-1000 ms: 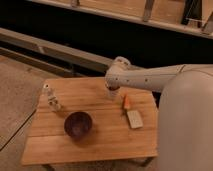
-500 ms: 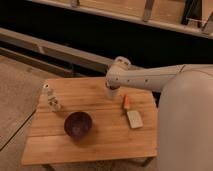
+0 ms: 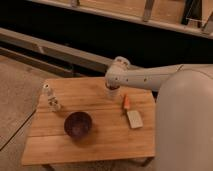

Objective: Place the eraser in the ceramic cup

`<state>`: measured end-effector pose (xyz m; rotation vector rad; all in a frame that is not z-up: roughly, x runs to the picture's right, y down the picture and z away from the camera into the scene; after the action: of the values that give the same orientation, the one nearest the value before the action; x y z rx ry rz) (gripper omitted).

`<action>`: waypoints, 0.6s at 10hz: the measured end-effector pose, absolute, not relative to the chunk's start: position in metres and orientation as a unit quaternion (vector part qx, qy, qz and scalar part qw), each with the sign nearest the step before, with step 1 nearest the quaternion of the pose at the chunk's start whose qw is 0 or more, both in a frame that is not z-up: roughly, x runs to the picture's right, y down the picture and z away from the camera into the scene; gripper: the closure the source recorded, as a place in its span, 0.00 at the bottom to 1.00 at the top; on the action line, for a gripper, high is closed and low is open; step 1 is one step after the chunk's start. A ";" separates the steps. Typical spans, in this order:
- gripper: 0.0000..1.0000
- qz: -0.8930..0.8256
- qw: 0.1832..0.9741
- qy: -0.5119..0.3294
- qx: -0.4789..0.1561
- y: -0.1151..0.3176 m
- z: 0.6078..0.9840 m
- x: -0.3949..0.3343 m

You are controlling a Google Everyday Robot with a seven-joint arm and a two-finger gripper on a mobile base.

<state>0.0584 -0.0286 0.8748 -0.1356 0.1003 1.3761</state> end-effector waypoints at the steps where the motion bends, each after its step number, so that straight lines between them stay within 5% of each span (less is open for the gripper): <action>1: 1.00 0.635 0.769 0.046 -0.062 -0.029 0.875 0.059; 3: 0.95 0.635 0.769 0.045 -0.061 -0.031 0.877 0.059; 6: 0.65 0.635 0.769 0.045 -0.059 -0.031 0.878 0.059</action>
<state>0.0587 -0.0313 0.8779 -0.1284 0.0985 1.3781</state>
